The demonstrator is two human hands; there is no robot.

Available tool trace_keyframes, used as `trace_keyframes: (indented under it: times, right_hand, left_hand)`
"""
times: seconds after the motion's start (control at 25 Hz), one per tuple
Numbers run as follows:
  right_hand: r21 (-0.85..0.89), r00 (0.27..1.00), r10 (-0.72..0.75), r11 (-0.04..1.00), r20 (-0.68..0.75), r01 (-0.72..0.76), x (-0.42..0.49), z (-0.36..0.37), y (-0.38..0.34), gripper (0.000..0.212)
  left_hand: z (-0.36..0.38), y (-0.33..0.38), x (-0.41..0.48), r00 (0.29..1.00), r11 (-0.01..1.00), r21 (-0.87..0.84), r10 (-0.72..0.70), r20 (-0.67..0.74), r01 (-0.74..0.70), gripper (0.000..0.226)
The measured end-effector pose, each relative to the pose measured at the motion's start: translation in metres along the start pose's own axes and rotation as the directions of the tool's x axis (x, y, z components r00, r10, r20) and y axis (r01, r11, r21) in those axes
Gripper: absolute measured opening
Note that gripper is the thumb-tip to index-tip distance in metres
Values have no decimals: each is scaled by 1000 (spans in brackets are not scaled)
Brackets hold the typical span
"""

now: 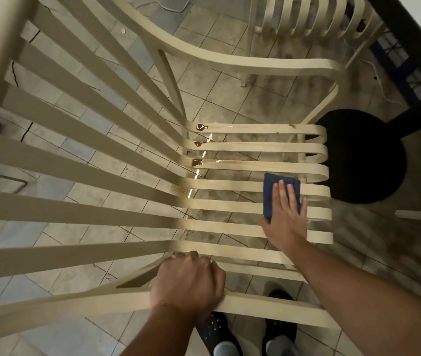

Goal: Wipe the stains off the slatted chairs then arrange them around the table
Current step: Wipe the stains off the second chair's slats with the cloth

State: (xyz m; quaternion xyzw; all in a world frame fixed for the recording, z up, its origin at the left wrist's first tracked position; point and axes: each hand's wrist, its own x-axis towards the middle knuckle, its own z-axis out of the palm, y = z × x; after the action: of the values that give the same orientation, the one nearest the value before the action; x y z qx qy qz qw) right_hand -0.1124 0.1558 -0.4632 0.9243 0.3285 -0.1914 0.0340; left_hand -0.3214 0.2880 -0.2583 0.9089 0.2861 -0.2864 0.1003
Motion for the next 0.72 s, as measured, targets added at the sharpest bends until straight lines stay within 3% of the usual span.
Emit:
trace_keyframes:
  times: [0.28,0.52,0.64,0.72]
  right_hand:
    - [0,994,103,995,33,-103,-6,-16,42,107]
    - [-1,981,103,995,164,-105,1,-43,59,113]
    - [214,969,80,968,235,-132,8,-73,58,95]
    - [439,956,116,869,268,-228,18,-94,63,73]
  left_hand:
    - [2,0,0,1000,1000,-23,-9,-10,9,52]
    - [4,0,1,999,999,-25,-43,-16,43,54]
    - [5,2,0,998,998,-15,-57,-15,56,55]
    - [6,2,0,998,998,-7,-62,-21,62,56]
